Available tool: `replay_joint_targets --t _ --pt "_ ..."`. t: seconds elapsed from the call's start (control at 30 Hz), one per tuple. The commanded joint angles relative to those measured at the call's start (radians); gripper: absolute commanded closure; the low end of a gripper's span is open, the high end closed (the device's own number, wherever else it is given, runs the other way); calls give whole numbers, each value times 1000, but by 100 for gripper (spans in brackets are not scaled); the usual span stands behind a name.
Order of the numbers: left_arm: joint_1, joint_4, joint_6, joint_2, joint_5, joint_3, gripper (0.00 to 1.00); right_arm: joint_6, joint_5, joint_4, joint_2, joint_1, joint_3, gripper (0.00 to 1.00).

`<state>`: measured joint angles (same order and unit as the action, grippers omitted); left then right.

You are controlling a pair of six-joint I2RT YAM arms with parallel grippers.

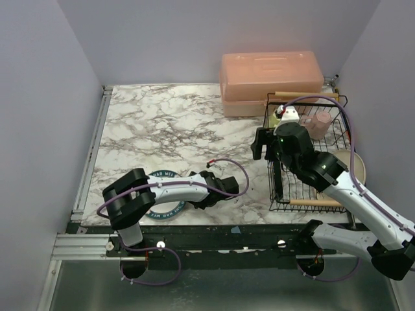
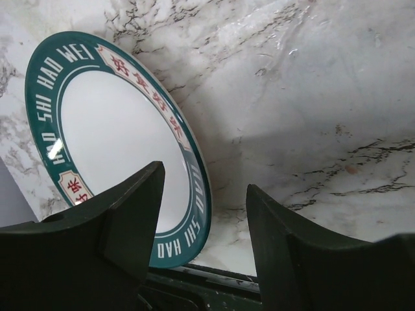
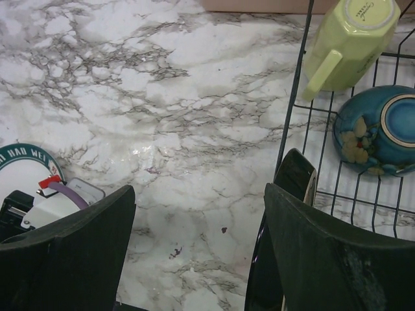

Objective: Load the mixed dishes into the dish rack

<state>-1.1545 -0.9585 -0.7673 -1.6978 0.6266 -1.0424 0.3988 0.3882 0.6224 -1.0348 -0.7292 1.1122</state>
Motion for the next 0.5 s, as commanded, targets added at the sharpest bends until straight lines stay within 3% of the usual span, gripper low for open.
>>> replay_joint_targets --t 0.0,0.3,0.47 --pt "-5 -70 -68 -33 53 -31 41 -28 44 -1 23 2 -18 17" --pt "-1 -103 -187 -119 76 -27 46 -34 54 12 48 2 -32 17" --pt "-1 -109 -225 -140 103 -24 62 -24 47 19 59 2 -38 17"
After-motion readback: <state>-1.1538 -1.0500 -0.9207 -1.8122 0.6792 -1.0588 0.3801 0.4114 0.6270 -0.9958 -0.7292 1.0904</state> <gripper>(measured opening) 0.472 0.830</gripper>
